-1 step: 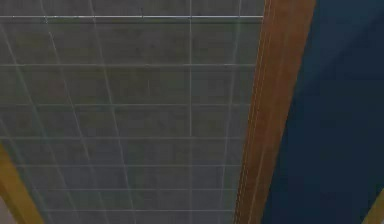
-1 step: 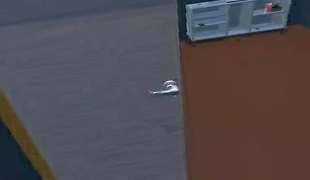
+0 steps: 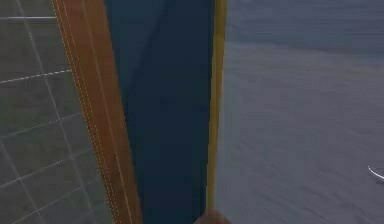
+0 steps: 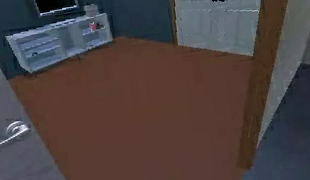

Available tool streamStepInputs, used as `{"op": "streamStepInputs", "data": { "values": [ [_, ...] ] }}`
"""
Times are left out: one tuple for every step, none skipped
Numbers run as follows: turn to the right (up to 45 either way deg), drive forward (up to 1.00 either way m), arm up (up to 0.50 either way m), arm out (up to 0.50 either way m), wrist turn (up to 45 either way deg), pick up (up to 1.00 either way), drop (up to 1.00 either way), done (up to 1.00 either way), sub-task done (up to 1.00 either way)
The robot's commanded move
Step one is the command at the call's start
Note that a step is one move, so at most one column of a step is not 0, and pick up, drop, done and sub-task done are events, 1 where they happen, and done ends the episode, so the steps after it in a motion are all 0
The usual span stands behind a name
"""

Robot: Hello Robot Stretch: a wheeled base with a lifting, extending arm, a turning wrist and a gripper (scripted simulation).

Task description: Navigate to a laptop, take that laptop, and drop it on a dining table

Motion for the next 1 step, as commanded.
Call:
{"op": "streamStepInputs", "data": {
  "values": [
    [45.0,0.00,0.00,0.00,0.0,0.00,0.00,0.00,0.00]
  ]
}}
